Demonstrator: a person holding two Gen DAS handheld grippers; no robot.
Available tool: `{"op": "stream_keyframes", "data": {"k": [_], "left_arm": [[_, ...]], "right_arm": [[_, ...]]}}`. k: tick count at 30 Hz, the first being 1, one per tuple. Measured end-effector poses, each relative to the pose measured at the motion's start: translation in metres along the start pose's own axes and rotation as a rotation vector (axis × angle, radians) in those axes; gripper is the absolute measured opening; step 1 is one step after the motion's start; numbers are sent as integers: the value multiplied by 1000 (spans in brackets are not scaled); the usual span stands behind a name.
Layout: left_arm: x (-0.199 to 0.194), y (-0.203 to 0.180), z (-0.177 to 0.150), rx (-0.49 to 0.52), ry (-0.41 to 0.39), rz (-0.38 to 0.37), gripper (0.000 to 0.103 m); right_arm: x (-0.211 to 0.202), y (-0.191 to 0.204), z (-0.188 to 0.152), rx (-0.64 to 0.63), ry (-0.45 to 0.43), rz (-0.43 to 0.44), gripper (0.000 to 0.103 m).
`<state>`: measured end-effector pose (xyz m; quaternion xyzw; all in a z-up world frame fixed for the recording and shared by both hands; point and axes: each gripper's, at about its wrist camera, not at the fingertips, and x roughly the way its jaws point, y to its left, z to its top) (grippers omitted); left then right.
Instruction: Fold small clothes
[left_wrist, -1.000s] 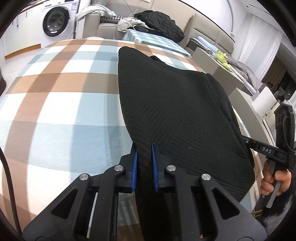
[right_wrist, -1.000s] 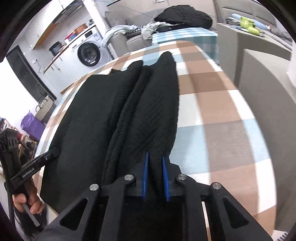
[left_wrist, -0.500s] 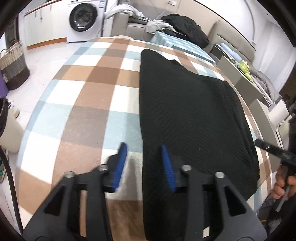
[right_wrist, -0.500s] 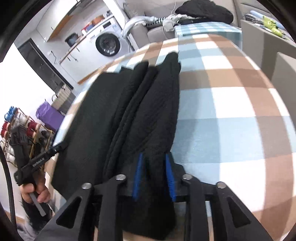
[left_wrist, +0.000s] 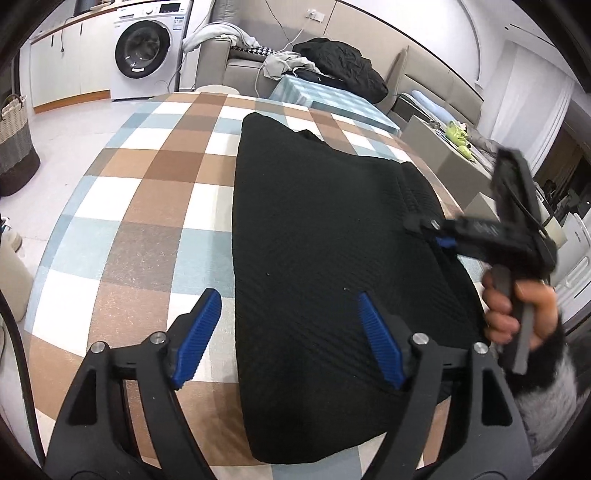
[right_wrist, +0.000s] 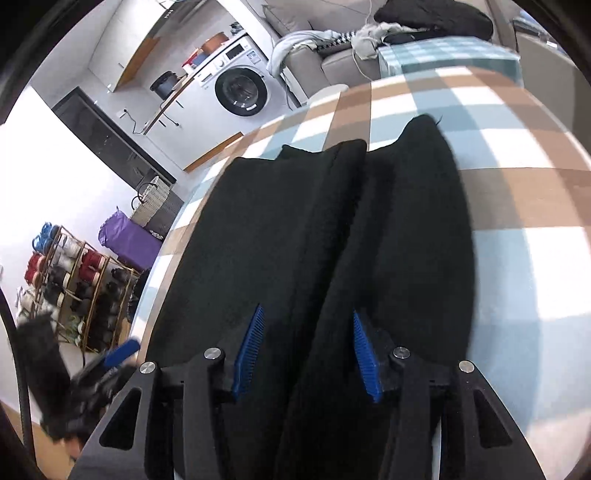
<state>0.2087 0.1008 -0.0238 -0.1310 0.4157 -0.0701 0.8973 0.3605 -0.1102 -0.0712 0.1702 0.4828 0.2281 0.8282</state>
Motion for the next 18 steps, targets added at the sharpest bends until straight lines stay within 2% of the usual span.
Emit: {"op": "stream_keyframes", "data": {"k": [2, 3, 4, 8, 11, 15, 16, 18], "left_arm": [[-1, 0, 0, -4, -1, 0, 74], [-2, 0, -1, -5, -3, -1, 74], [-3, -1, 0, -6, -5, -4, 74], [-7, -3, 3, -2, -13, -19, 74], [-4, -6, 4, 6, -4, -24, 74], [6, -11, 2, 13, 24, -24, 74], [7, -12, 1, 19, 29, -26, 74], [7, -16, -2, 33, 30, -28, 74]], "right_arm": [[8, 1, 9, 17, -23, -9, 27], [13, 2, 14, 22, -12, -35, 14], [14, 4, 17, 16, -15, -34, 10], [-32, 37, 24, -126, -155, -35, 9], [-50, 28, 27, -106, -179, -83, 9], [-28, -8, 26, -26, -100, -146, 11], [-20, -18, 24, 0, -64, -147, 13], [-21, -31, 19, 38, -61, -91, 19]]}}
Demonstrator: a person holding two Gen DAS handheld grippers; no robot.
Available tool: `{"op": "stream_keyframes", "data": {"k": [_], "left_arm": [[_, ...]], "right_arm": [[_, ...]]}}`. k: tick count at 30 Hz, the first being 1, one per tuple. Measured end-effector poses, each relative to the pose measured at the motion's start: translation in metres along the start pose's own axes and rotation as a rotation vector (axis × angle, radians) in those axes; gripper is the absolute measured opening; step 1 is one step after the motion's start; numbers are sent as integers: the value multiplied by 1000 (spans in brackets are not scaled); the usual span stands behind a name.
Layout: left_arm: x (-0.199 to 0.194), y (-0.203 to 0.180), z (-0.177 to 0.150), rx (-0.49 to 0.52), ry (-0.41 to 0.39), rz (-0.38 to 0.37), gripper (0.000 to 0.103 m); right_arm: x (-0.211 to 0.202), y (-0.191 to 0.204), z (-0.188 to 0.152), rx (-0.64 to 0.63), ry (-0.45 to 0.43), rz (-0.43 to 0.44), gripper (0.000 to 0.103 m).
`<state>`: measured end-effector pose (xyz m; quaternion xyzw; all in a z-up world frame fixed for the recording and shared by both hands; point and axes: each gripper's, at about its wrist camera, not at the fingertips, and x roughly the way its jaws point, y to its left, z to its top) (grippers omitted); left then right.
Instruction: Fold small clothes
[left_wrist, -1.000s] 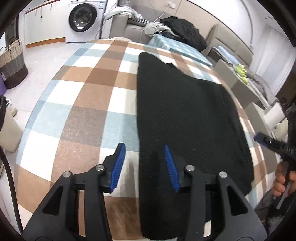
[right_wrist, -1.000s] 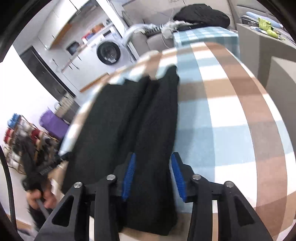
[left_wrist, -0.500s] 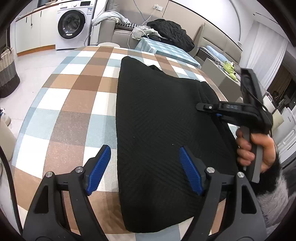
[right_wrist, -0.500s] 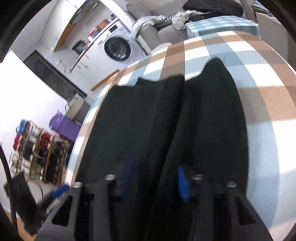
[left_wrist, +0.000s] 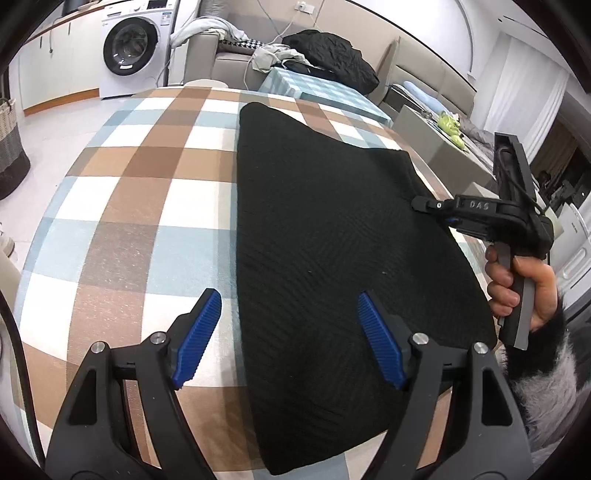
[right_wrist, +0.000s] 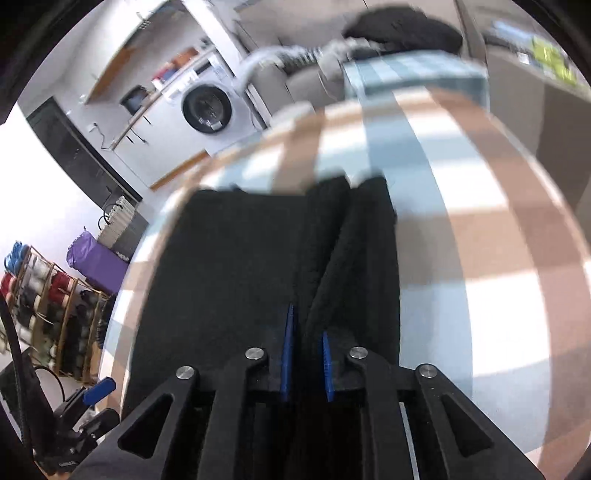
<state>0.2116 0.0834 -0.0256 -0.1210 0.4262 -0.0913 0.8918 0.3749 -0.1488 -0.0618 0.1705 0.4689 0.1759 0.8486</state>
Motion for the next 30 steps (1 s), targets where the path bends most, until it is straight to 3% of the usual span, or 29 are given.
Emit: {"op": "stream_keyframes", "data": {"k": [3, 6, 8, 10, 13, 17, 19, 23, 24, 25, 26, 28, 30], "left_arm": [[4, 0, -1, 0, 11, -2, 74], [5, -1, 0, 0, 16, 3, 74], [3, -1, 2, 3, 7, 0, 74], [1, -1, 2, 3, 1, -2, 74], [3, 0, 2, -2, 4, -5, 74], [5, -3, 0, 8, 17, -2, 74], [6, -4, 0, 13, 20, -5, 74], [9, -5, -3, 18, 30, -4, 74], [10, -5, -3, 17, 32, -4, 74], [10, -5, -4, 16, 34, -4, 74], [10, -5, -4, 16, 36, -4, 74], [7, -5, -5, 23, 32, 4, 74], [4, -4, -9, 30, 30, 10, 74]], "right_arm": [[-5, -4, 0, 6, -26, 39, 20], [-8, 2, 1, -26, -52, 39, 9], [-20, 8, 4, -46, -96, 73, 8], [-31, 12, 7, -62, -127, 48, 8], [-22, 4, 8, -43, -95, -3, 9], [-19, -14, -3, 35, -15, 66, 16], [-30, -14, -16, 22, -3, 108, 27], [-44, -9, -47, -10, 23, 131, 28], [-45, -8, -52, -17, 25, 130, 28], [-46, -6, -55, -29, 19, 119, 15], [-49, -3, -58, -47, 2, 107, 9], [-63, 2, -62, -60, -53, 113, 7], [-71, 4, -62, -76, -81, 57, 7]]}}
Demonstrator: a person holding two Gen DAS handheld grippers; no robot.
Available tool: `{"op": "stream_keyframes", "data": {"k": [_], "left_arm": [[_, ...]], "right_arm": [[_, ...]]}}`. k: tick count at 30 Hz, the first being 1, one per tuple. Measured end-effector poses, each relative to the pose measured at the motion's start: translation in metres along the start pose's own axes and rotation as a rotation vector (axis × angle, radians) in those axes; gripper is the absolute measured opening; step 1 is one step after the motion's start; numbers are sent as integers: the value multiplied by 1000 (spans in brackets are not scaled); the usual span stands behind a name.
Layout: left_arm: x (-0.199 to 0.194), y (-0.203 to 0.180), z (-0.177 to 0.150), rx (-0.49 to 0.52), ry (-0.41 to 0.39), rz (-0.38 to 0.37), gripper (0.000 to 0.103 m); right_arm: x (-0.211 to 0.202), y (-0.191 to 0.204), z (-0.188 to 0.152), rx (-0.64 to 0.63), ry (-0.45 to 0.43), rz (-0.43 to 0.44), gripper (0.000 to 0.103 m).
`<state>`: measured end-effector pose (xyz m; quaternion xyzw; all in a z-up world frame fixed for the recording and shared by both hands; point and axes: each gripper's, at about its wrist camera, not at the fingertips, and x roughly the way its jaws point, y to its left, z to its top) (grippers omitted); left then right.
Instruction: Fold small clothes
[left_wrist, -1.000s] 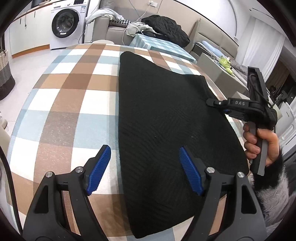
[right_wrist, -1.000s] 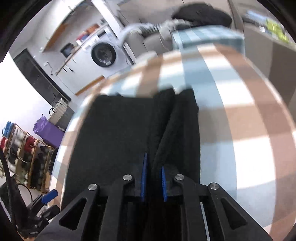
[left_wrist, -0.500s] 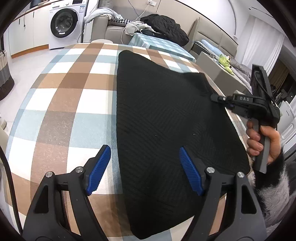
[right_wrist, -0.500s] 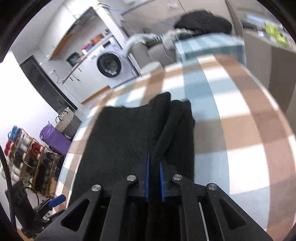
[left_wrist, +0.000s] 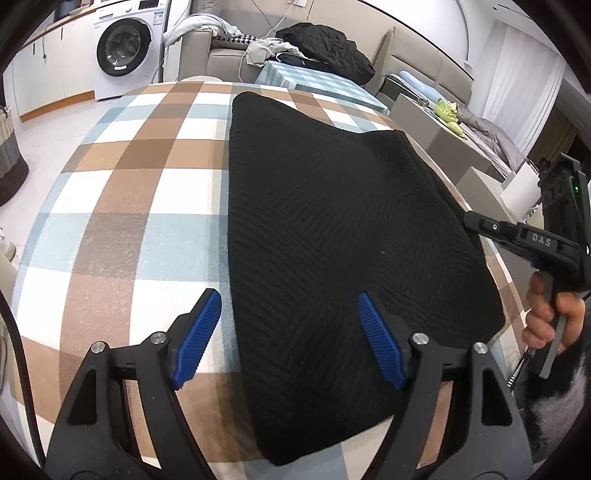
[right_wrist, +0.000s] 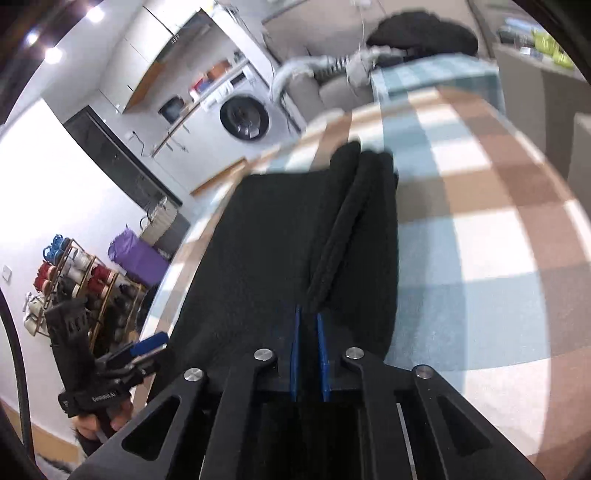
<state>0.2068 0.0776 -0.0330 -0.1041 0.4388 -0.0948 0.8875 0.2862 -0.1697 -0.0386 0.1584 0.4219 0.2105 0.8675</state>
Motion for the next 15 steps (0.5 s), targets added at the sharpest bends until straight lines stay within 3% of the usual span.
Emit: {"op": "stream_keyframes", "data": {"k": [2, 5, 7, 8, 10, 14, 15], "left_arm": [[-2, 2, -5, -7, 8, 1, 74], [-6, 3, -14, -1, 25, -1, 74], [-10, 1, -20, 12, 27, -10, 74], [-12, -1, -24, 22, 28, -18, 74], [-15, -5, -31, 46, 39, -27, 74], [-12, -14, -44, 101, 49, -6, 74], [-10, -14, -46, 109, 56, 4, 74]], "right_arm": [[5, -8, -3, 42, 47, -5, 8], [1, -13, -15, 98, 98, 93, 19], [-7, -10, -24, 89, 98, 124, 39], [-11, -8, -29, 91, 97, 148, 41], [-17, -3, -40, 74, 102, 157, 42], [-17, 12, -58, -16, 108, 82, 38], [-15, 14, -60, -39, 106, 46, 23]]}}
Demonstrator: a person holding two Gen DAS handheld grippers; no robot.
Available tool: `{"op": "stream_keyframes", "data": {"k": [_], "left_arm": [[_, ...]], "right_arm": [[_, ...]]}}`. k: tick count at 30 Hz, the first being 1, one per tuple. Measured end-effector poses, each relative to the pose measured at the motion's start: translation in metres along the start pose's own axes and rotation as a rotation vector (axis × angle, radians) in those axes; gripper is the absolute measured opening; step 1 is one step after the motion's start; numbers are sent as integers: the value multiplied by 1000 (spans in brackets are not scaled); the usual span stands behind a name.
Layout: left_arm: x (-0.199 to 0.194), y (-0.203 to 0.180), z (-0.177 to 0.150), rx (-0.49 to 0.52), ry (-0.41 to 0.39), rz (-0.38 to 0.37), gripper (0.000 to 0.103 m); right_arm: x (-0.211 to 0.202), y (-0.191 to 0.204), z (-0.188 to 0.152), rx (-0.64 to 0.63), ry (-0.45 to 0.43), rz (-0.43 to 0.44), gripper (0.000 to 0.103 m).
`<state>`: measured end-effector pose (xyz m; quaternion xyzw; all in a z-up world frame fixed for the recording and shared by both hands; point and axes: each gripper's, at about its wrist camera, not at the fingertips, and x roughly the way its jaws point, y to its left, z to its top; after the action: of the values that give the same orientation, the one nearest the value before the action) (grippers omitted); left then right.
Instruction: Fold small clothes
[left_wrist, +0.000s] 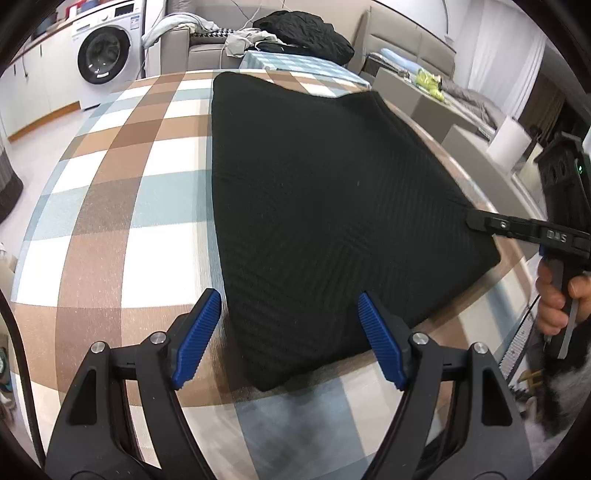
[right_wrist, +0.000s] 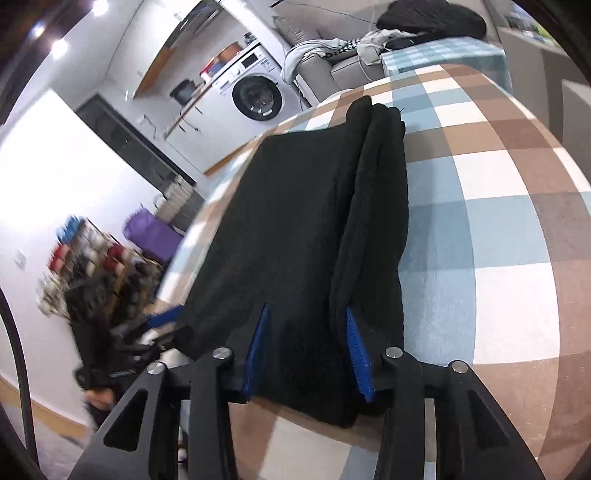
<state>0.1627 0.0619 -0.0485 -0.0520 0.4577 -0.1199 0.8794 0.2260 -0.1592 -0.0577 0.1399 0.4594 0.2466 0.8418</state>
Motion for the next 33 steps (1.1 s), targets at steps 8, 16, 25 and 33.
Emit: {"op": "stream_keyframes", "data": {"k": [8, 16, 25, 33], "left_arm": [[-3, 11, -5, -33, 21, -25, 74], [4, 20, 2, -93, -6, -31, 74], [10, 14, 7, -81, -19, -21, 34], [16, 16, 16, -78, -25, -8, 29]], "right_arm": [[-4, 1, -10, -40, 18, -64, 30], [-7, -9, -11, 5, 4, -86, 53], [7, -2, -15, -29, 12, -110, 36], [16, 0, -11, -34, 13, -122, 30]]}}
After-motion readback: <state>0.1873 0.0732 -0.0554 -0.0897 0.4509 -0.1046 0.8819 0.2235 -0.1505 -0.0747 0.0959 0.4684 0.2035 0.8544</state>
